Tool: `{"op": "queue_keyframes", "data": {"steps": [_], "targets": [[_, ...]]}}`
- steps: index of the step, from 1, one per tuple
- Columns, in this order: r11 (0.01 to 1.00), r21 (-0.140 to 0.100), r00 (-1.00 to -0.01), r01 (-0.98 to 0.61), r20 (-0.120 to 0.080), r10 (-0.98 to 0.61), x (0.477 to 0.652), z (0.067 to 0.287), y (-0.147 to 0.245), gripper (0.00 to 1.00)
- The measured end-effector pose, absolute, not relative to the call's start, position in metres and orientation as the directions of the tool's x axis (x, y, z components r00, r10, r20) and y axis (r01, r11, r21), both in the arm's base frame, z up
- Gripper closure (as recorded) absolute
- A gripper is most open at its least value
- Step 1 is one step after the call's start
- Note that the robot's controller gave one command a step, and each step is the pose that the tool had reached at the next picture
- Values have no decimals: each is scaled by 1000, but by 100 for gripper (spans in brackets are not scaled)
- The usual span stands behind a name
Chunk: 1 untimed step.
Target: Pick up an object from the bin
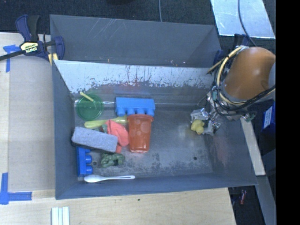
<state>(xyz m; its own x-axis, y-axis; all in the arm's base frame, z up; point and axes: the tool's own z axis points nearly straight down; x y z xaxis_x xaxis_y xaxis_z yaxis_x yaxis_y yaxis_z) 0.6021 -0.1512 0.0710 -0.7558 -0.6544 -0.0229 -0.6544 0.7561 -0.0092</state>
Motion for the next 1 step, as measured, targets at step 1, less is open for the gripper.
{"op": "queue_keyframes", "data": {"steps": [1], "targets": [[755,-4,-755,-655,-14,-655,599,92,-152,100]]}}
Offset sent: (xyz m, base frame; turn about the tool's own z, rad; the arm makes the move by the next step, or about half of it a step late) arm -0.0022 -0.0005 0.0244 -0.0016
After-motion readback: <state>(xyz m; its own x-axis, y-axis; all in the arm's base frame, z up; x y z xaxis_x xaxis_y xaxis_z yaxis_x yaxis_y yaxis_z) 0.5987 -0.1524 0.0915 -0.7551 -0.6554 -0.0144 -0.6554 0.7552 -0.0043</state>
